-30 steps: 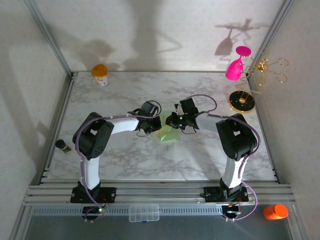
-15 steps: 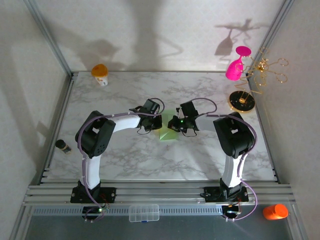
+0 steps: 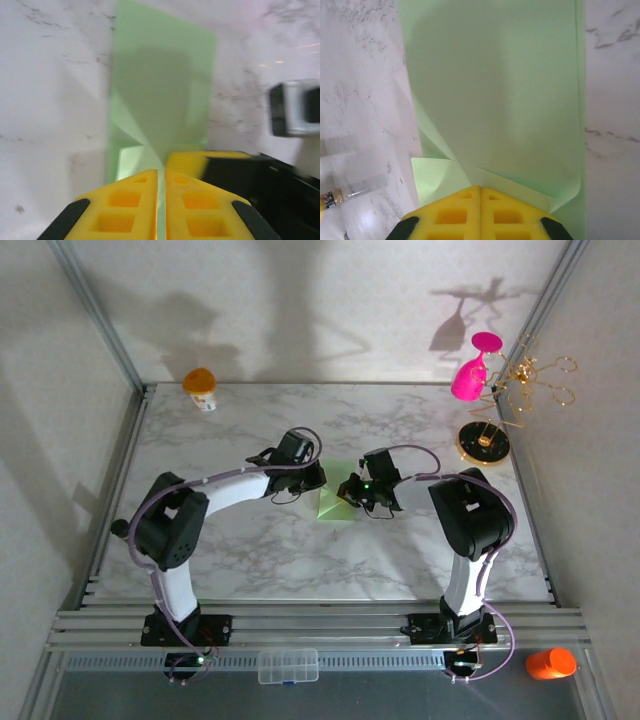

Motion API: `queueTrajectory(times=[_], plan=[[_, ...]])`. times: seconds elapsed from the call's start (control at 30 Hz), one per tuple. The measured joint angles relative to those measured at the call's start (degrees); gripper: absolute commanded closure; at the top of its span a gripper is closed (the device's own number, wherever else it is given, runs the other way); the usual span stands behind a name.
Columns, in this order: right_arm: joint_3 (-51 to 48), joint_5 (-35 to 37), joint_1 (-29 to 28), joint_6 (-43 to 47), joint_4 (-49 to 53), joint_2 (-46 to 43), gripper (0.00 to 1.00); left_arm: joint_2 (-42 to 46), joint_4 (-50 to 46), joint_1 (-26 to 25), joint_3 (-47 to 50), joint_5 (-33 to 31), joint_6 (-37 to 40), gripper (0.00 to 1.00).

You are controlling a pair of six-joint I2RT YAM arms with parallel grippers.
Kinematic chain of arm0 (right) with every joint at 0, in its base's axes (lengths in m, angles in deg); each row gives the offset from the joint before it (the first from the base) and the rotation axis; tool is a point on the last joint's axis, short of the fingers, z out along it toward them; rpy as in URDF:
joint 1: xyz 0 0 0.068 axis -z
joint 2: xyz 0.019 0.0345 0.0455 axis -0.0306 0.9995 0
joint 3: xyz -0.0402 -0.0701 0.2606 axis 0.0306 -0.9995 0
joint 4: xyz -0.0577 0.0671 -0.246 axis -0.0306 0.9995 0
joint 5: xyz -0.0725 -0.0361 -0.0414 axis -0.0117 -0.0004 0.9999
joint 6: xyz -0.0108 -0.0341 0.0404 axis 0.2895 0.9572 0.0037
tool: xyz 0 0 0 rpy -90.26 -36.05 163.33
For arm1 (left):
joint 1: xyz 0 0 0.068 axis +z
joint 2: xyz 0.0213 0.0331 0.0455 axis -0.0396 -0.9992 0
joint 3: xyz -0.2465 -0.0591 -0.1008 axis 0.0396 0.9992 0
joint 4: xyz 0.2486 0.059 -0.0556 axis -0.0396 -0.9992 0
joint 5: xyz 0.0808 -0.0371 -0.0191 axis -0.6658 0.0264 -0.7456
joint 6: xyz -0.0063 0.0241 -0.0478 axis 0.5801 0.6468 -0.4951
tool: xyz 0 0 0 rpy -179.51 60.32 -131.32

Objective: Fold a paper plane with a square sheet of paper (pick it up from the middle)
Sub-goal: Fold the triangle a second time at the center of the table.

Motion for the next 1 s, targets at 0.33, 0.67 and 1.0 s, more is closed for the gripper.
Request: queueTrajectory(times=[0.33,0.67,1.0], plan=[[-0.02,0.04,0.00,-0.90,0.02,0.00,1.00,-1.16,2.58,-3.91,4.22,4.17,-5.70,0.88],[0.00,0.04,0.00,-0.87,0.07,0.00,1.00,-4.50,2.99,-3.89,5.57,4.92,-6.32,0.89],[0.39,0.04,0.00,-0.44,0.74,0.09,1.00,-4.83,4.07,-3.87,6.84,4.90,-5.03,0.90]])
